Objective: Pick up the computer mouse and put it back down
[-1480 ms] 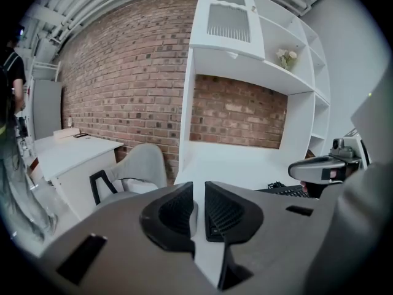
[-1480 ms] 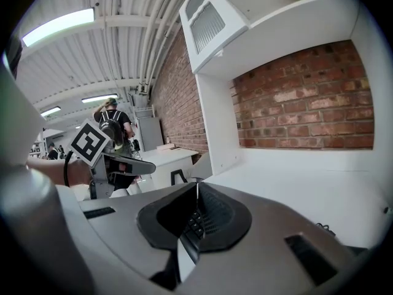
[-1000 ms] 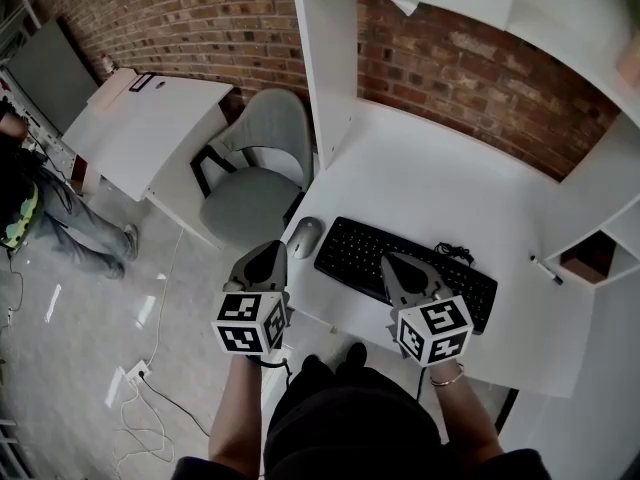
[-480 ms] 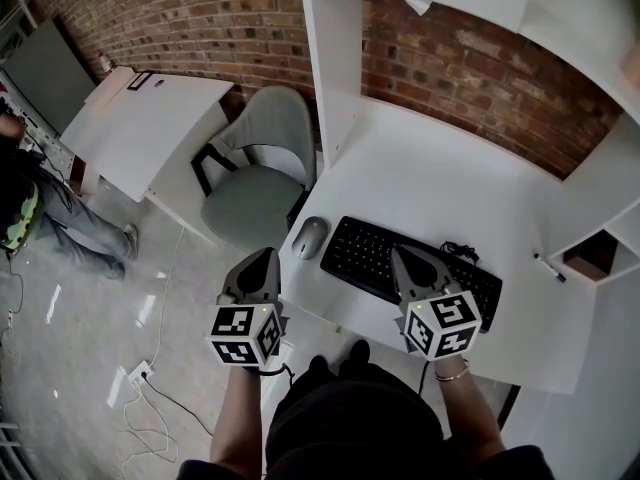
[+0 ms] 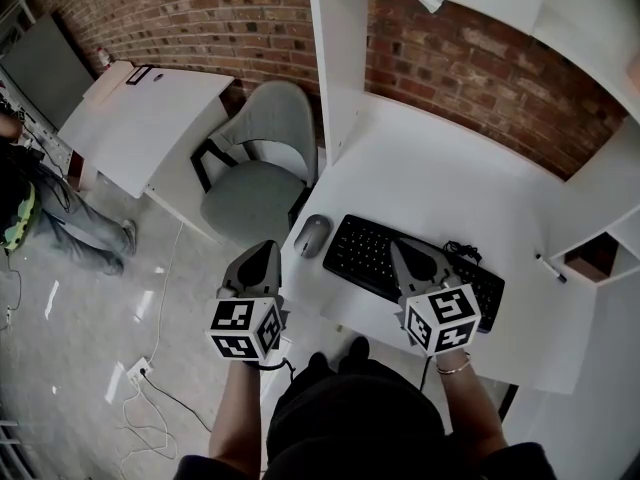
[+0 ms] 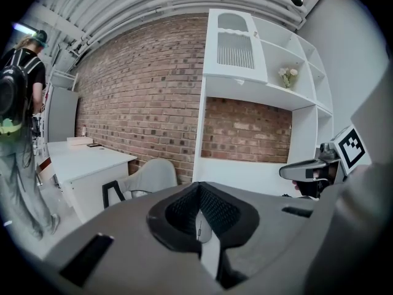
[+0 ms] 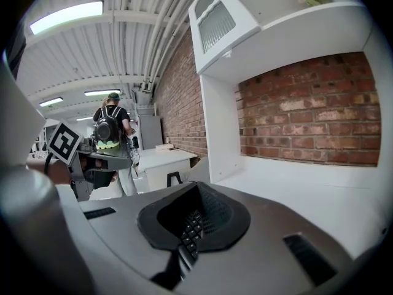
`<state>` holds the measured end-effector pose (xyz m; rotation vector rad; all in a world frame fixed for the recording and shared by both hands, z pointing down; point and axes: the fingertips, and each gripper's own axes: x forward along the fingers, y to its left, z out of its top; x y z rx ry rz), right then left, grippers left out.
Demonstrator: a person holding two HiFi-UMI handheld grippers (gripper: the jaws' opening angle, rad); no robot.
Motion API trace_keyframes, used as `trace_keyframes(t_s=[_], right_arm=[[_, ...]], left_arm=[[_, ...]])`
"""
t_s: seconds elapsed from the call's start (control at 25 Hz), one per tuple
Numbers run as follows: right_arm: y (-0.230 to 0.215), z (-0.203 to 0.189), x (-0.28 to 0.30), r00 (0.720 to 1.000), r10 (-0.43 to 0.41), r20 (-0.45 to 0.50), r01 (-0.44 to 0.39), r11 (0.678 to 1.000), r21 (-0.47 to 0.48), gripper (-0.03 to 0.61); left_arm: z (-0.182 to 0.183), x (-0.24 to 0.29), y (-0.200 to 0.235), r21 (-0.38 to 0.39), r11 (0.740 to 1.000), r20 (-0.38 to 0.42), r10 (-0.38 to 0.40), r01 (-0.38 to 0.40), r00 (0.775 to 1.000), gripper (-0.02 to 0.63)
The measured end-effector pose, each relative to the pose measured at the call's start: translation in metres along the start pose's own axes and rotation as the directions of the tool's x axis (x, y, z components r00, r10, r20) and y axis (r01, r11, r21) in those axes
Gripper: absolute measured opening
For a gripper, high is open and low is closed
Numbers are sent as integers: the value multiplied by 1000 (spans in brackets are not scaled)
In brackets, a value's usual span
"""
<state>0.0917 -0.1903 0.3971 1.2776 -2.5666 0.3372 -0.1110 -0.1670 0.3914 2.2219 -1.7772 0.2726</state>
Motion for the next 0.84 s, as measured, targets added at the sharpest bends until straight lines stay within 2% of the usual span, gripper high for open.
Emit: trace_keyframes(t_s=[0.84], right_arm=[[-3, 1, 9, 999, 50, 8, -51, 998, 29, 5]], left_arm=[[-2, 5, -1, -22, 1000, -14, 15, -15, 1000, 8]])
